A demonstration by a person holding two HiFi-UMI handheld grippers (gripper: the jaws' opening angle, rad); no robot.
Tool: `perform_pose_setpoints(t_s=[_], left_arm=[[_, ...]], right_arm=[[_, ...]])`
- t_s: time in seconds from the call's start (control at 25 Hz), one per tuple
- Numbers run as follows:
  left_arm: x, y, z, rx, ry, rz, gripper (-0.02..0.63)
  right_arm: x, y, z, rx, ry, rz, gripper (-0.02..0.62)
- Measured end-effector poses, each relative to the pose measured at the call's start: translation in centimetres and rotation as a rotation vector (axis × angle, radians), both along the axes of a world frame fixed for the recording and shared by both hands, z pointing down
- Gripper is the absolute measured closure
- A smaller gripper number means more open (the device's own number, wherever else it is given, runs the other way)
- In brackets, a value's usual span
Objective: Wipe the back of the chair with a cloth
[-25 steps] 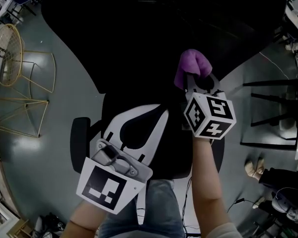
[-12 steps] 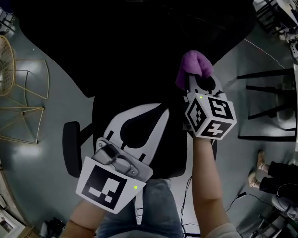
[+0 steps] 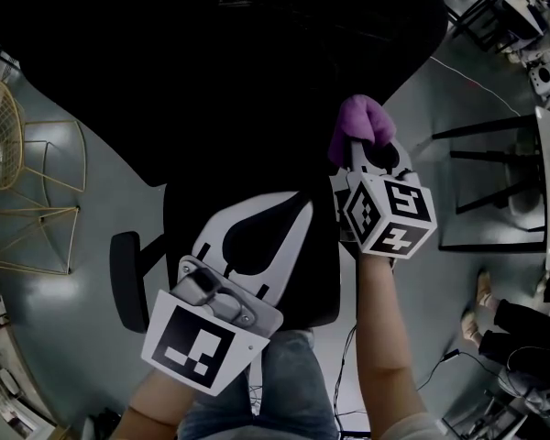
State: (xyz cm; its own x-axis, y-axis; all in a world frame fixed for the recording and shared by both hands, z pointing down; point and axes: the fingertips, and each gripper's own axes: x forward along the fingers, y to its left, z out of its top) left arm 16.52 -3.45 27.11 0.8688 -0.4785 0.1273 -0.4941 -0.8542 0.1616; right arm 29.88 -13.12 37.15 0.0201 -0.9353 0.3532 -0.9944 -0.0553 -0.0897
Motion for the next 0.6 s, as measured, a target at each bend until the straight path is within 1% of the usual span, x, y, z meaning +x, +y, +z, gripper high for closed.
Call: perform_pose_setpoints(t_s=[0.2, 0.36, 0.6], left_arm=[[0.0, -0.1, 0.6, -0.012, -0.001, 0.001, 0.594], [0.2, 0.2, 1.2, -0.022, -0.006, 0.005, 0.594], [-0.2, -0.2, 1.7, -0.033, -0.011, 0.005, 0.594]], right_arm=[[-0.2, 0.0, 0.3, 0.006, -0.005, 0.008, 0.498], [0.0, 0.8, 2.2, -0.023, -0.012, 0.015, 0.497], [-0.8, 1.3, 4.8, -0.073, -0.011, 0.010, 0.497]])
